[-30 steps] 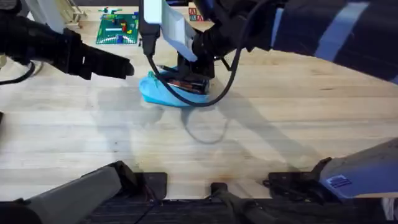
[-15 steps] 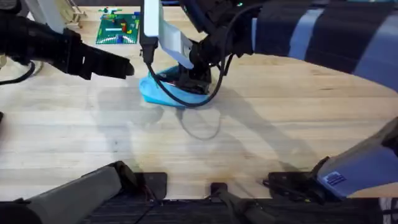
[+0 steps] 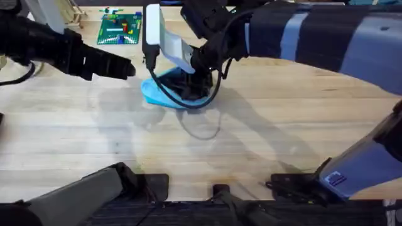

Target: Unzip the bag, pick up the pens from the table one at a time and place them inside, then zip the bag closed.

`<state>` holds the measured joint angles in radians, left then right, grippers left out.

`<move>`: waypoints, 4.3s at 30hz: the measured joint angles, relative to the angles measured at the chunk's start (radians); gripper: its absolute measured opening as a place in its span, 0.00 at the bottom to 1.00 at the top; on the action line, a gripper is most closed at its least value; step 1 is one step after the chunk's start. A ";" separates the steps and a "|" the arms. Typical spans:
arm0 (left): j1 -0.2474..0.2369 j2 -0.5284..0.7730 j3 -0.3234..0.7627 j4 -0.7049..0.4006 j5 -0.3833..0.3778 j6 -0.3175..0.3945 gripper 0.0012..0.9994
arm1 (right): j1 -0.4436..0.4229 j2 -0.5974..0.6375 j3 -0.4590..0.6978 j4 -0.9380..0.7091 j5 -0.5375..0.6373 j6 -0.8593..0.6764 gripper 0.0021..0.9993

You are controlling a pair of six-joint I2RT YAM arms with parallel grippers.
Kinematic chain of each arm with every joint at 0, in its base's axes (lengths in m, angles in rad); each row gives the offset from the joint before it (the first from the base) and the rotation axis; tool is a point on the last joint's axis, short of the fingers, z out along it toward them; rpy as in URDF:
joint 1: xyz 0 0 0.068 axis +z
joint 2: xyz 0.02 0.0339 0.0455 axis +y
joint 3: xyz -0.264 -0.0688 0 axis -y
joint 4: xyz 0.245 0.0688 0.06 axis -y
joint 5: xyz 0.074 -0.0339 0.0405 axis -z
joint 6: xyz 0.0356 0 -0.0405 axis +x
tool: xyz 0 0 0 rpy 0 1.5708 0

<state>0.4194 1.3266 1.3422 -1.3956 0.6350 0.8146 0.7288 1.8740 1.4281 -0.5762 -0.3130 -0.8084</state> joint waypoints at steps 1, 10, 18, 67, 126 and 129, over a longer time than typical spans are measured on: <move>0.000 0.000 0.000 0.000 0.000 0.000 1.00 | 0.000 0.000 0.000 0.000 0.000 0.000 0.67; 0.000 0.000 0.000 -0.003 0.000 0.000 1.00 | 0.000 0.000 0.000 0.001 0.001 -0.001 1.00; 0.000 0.000 0.000 -0.003 0.000 0.000 1.00 | 0.000 0.000 0.000 0.000 0.001 -0.001 1.00; 0.048 0.000 0.000 -0.066 0.098 0.268 0.99 | 0.000 -0.333 0.000 -0.172 0.160 0.704 1.00; 0.175 0.585 0.001 -0.016 0.315 1.245 0.99 | 0.000 -0.333 0.000 -0.172 0.160 0.743 1.00; 0.175 0.632 0.001 -0.002 0.336 1.245 0.99 | 0.000 -0.333 0.000 -0.172 0.160 0.748 1.00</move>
<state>0.5945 1.9585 1.3434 -1.3979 0.9714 2.0598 0.7288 1.5406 1.4281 -0.7483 -0.1532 -0.0608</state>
